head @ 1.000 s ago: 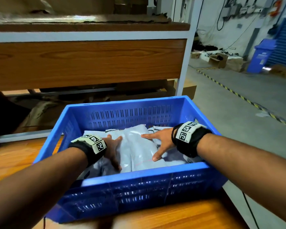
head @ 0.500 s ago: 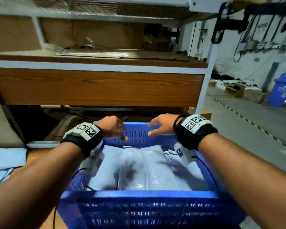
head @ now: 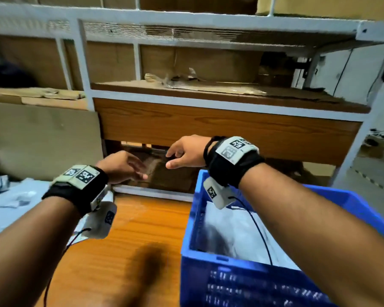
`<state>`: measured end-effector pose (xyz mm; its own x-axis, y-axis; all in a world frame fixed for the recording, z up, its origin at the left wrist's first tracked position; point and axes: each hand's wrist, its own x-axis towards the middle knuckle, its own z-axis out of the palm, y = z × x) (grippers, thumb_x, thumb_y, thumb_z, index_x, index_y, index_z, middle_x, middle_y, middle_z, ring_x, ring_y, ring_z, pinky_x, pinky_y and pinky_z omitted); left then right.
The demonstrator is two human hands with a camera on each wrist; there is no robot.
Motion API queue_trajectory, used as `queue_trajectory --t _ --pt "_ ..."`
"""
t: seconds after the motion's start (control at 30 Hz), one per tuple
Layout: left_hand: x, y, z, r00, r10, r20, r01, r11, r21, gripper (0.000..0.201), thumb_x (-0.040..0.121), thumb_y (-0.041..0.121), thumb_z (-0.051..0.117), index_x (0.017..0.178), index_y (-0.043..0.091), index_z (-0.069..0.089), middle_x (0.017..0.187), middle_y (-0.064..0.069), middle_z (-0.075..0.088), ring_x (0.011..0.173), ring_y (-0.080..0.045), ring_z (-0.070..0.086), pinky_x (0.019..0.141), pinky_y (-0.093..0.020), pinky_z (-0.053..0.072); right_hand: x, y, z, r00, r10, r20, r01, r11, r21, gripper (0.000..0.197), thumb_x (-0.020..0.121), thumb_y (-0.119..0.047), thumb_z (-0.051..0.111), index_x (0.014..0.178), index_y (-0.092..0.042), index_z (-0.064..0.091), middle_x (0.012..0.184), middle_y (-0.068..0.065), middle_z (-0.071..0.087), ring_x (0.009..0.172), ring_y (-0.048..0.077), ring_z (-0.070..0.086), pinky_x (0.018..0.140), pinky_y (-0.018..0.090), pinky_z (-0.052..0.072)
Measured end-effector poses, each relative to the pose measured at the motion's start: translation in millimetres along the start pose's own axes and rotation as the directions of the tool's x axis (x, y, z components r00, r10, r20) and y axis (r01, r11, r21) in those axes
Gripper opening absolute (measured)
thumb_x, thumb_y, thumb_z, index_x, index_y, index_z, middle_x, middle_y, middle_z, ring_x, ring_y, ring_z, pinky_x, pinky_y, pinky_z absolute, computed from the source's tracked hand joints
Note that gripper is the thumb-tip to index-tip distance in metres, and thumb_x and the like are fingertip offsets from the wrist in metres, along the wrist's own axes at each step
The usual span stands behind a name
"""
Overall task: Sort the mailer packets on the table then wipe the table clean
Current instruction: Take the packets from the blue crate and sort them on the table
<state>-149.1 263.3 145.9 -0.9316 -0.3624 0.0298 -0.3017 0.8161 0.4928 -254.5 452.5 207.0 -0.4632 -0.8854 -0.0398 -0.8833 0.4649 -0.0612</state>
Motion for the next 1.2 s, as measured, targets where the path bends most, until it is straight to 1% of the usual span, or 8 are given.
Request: queue_trajectory --t 0.1,0.33,0.5,0.6,0.8,0.97,1.1,1.2 --pt "-12.5 -78.8 -9.3 0.996 -0.076 0.052 0.078 0.996 -0.037 0.039 0.075 0.027 0.08 0.109 0.012 0.071 0.104 -0.002 0.071 0.097 -0.016 0.065 0.089 -0.027 0.048 44.4 -51.4 20.1 0.999 -0.02 0.046 0.02 1.0 0.003 0.05 0.091 -0.053 0.054 0.13 -0.022 0.057 0.124 -0.003 0.062 0.111 0.016 0.058 0.078 0.02 0.037" --pt "-48.3 -251.0 -9.4 0.951 -0.259 0.17 0.245 0.964 0.102 0.049 0.073 0.036 0.081 0.117 0.021 0.065 0.121 -0.005 0.064 0.113 -0.02 0.059 0.093 -0.026 0.044 139.4 -152.0 105.3 0.981 0.001 0.193 -0.011 0.998 0.055 0.046 0.091 -0.049 0.058 0.127 -0.019 0.059 0.123 0.0 0.062 0.113 0.02 0.057 0.076 0.019 0.034" --pt "-69.5 -326.3 17.3 0.936 -0.274 0.22 0.197 0.929 0.314 0.068 0.072 0.062 0.061 0.132 0.031 0.052 0.136 0.0 0.054 0.123 -0.021 0.052 0.103 -0.036 0.041 184.1 -184.2 194.8 0.928 0.059 0.367 -0.104 0.989 0.104 0.056 0.088 -0.05 0.061 0.135 -0.02 0.052 0.136 0.006 0.055 0.125 0.026 0.051 0.1 0.03 0.041" --pt "-77.0 -346.8 24.6 0.953 -0.219 0.208 0.13 0.919 0.372 0.049 0.078 0.057 0.057 0.122 0.035 0.056 0.132 0.004 0.05 0.125 -0.023 0.048 0.101 -0.044 0.042 196.9 -197.9 236.6 0.91 0.089 0.405 -0.138 0.986 0.095 0.069 0.088 -0.049 0.062 0.146 -0.023 0.036 0.147 0.007 0.043 0.133 0.028 0.042 0.108 0.034 0.035" --pt "-78.8 -364.7 29.1 0.98 -0.132 0.149 0.075 0.938 0.34 0.042 0.078 0.054 0.065 0.113 0.032 0.061 0.125 0.01 0.052 0.121 -0.02 0.05 0.094 -0.036 0.044 220.4 -218.1 269.0 0.931 0.125 0.343 -0.156 0.986 0.064 0.085 0.085 -0.052 0.064 0.151 -0.039 0.012 0.159 0.013 0.01 0.14 0.038 0.027 0.113 0.044 0.03" --pt "-65.8 -369.8 15.7 0.993 -0.014 -0.121 0.057 0.929 0.366 0.04 0.083 0.045 0.063 0.12 0.03 0.064 0.131 0.002 0.056 0.122 -0.027 0.046 0.095 -0.038 0.039 239.6 -232.5 282.1 0.961 0.045 0.273 -0.06 0.997 0.048 0.077 0.089 -0.055 0.054 0.152 -0.037 0.012 0.154 0.007 0.027 0.136 0.035 0.033 0.109 0.046 0.033" --pt "-38.3 -374.9 4.9 0.976 0.11 -0.189 -0.019 0.904 0.426 0.043 0.083 0.033 0.066 0.125 0.025 0.061 0.139 -0.006 0.05 0.13 -0.032 0.038 0.101 -0.045 0.03 242.1 -241.9 297.5 0.964 0.096 0.246 -0.096 0.995 -0.011 0.066 0.093 -0.054 0.046 0.15 -0.04 0.016 0.148 0.005 0.034 0.132 0.033 0.034 0.104 0.047 0.035" --pt "0.0 -373.1 -2.2 0.984 0.111 -0.142 -0.028 0.872 0.489 0.055 0.085 0.043 0.063 0.136 0.027 0.05 0.148 -0.007 0.038 0.138 -0.03 0.027 0.108 -0.047 0.022 246.1 -246.8 297.6 0.966 0.126 0.227 -0.122 0.992 -0.035 0.055 0.095 -0.051 0.045 0.147 -0.042 0.027 0.142 0.005 0.037 0.13 0.033 0.033 0.106 0.052 0.031"
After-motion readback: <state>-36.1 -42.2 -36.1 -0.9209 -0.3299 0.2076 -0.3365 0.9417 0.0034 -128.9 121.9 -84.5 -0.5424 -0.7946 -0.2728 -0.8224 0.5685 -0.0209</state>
